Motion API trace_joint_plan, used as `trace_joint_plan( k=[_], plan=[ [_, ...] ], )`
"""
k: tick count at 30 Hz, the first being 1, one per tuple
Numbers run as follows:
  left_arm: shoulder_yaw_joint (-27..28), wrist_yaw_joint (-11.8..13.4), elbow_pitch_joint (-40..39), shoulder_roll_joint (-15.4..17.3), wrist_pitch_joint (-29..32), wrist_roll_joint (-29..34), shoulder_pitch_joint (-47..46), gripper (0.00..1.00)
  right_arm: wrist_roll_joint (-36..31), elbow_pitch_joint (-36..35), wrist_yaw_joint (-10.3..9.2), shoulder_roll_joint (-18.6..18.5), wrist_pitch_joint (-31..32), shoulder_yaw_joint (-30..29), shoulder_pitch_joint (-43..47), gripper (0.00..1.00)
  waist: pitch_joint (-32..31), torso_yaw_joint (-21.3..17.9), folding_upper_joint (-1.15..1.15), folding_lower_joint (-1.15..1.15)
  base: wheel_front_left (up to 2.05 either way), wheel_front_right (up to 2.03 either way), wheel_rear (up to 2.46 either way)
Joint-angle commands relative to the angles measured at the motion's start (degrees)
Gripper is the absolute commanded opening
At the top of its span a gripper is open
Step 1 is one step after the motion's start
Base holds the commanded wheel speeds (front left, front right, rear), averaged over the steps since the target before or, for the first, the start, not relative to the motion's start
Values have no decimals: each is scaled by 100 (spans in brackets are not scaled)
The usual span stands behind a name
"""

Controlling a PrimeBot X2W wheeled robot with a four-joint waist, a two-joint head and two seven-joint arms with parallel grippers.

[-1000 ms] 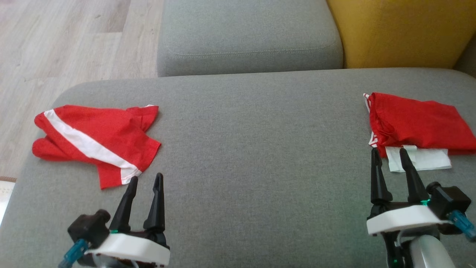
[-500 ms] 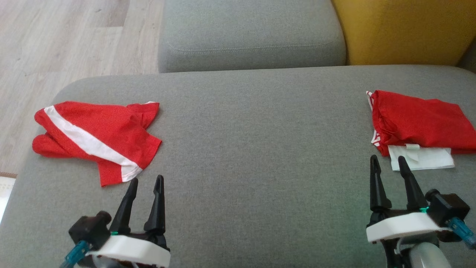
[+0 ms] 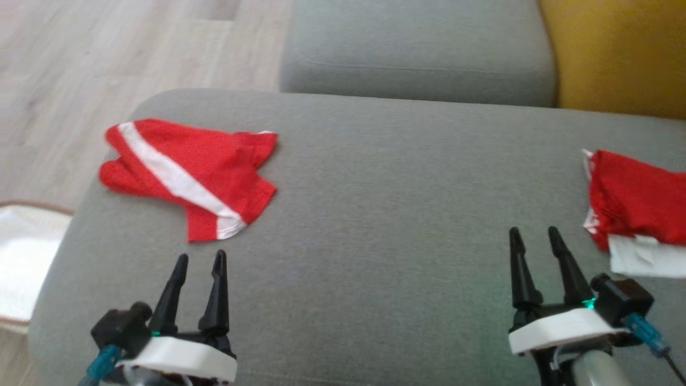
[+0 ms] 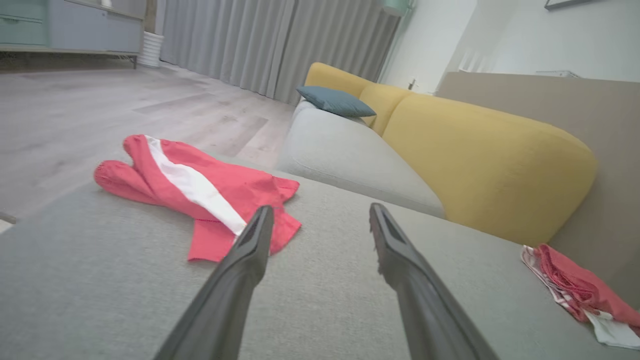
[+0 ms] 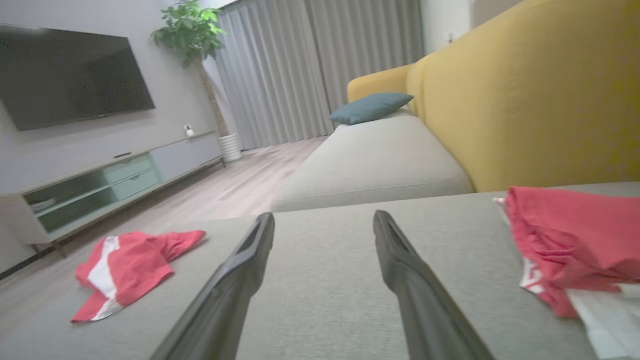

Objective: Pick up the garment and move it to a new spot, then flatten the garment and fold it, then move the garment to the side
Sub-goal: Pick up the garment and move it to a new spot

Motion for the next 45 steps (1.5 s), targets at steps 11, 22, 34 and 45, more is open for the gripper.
trace_joint_plan(
  k=[11,22,34,45],
  plan=[
    [587,-147,-99,28,-31,260,-429,100,318,-71,-5,-32,-61,564,-216,100,-12,1351,0,0,0,0,0],
    [770,-211,-103,28,-31,319,-401,100,480,-34,-5,-32,-61,717,-226,100,2,1859,0,0,0,0,0],
    [981,-285,39,42,-31,448,-855,100,116,-70,-5,-32,-61,505,-459,100,592,1487,0,0,0,0,0],
    [562,-355,1242,778,322,566,-2950,100,-782,-1012,-5,-32,386,-324,-1152,100,1971,1102,0,0,0,0,0]
  ],
)
